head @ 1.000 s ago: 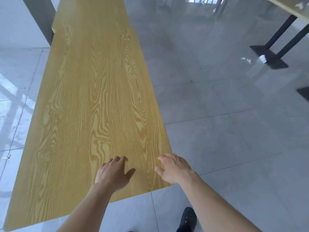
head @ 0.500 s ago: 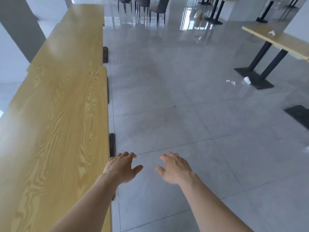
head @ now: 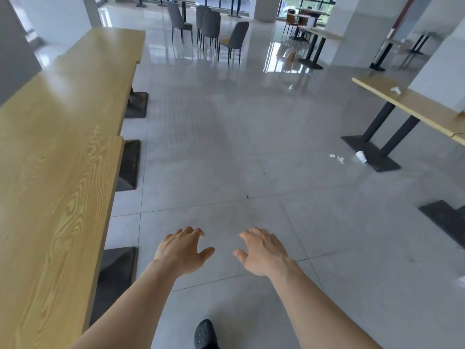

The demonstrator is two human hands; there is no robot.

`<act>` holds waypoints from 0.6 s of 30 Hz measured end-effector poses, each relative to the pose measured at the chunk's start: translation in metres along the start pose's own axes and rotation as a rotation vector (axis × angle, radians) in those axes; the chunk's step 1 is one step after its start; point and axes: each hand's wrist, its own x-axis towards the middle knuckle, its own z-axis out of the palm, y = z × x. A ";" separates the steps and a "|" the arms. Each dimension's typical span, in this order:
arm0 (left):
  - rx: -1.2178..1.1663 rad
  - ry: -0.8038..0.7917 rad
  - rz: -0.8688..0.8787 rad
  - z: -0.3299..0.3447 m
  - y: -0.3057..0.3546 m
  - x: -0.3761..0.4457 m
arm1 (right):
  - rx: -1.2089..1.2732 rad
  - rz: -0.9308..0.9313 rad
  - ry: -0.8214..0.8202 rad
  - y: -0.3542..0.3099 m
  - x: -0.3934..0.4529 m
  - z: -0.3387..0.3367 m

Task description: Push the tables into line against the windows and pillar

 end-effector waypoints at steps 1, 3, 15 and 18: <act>-0.006 0.001 -0.006 -0.011 -0.001 0.024 | -0.004 0.000 -0.007 0.004 0.023 -0.013; -0.024 0.006 -0.026 -0.034 -0.005 0.069 | -0.009 -0.008 -0.023 0.010 0.068 -0.039; -0.067 0.119 -0.158 -0.145 -0.057 0.296 | -0.046 -0.123 0.002 0.022 0.328 -0.168; -0.086 0.158 -0.218 -0.169 -0.078 0.357 | -0.079 -0.183 -0.003 0.020 0.407 -0.196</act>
